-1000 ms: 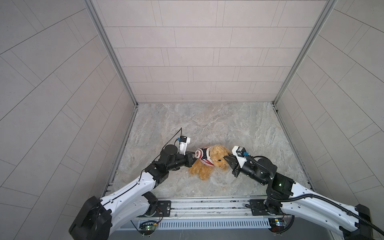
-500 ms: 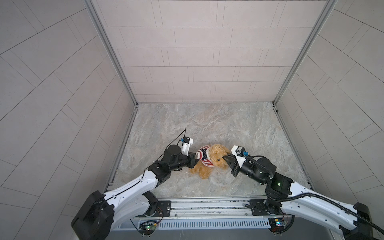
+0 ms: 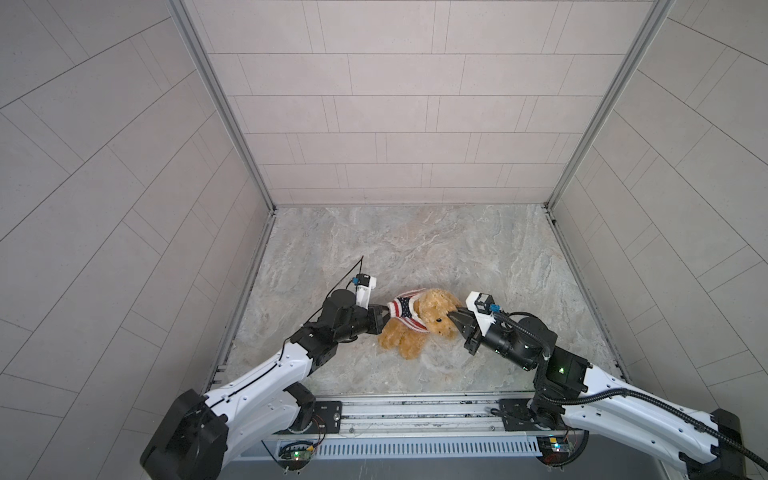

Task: Dress the teddy bear

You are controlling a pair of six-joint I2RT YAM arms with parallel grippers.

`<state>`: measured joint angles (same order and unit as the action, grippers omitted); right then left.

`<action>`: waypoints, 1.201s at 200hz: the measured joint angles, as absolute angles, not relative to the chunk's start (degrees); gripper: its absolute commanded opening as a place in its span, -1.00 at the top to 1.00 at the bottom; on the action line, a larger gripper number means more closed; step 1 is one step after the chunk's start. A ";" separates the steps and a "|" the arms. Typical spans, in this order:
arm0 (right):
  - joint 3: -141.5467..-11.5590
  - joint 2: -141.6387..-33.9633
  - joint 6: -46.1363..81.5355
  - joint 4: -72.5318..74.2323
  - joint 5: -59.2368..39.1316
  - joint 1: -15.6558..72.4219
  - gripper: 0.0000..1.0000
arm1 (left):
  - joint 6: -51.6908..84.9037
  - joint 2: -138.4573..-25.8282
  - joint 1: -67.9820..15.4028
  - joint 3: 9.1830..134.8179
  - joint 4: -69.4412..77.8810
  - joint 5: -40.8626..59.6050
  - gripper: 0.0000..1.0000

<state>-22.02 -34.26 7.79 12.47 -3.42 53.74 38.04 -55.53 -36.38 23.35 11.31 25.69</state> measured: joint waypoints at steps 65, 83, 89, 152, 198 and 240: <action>-22.02 -35.48 8.08 13.28 -3.42 53.74 1.00 | 36.67 -55.99 -41.47 24.23 14.50 27.57 1.00; -22.02 -35.75 8.25 13.69 -3.42 53.74 1.00 | 36.49 -57.34 -43.33 24.64 15.55 27.97 1.00; -22.02 -35.81 8.25 13.76 -3.42 53.74 1.00 | 36.45 -57.67 -43.79 24.86 15.77 28.05 1.00; -22.02 -35.22 8.16 12.86 -2.61 53.91 1.00 | 35.29 -56.86 -39.51 25.61 8.12 21.67 0.44; -22.44 -34.20 7.64 8.60 -1.10 54.00 1.00 | 31.88 -50.04 -36.64 26.20 -2.61 17.04 0.09; -26.15 -34.79 6.13 2.81 0.10 54.00 1.00 | 28.42 -40.93 -37.56 29.98 -9.72 17.34 -0.12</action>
<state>-26.15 -34.79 6.13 2.81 0.10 54.00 28.42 -40.93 -37.56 29.98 -9.72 17.34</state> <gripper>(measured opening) 0.095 0.531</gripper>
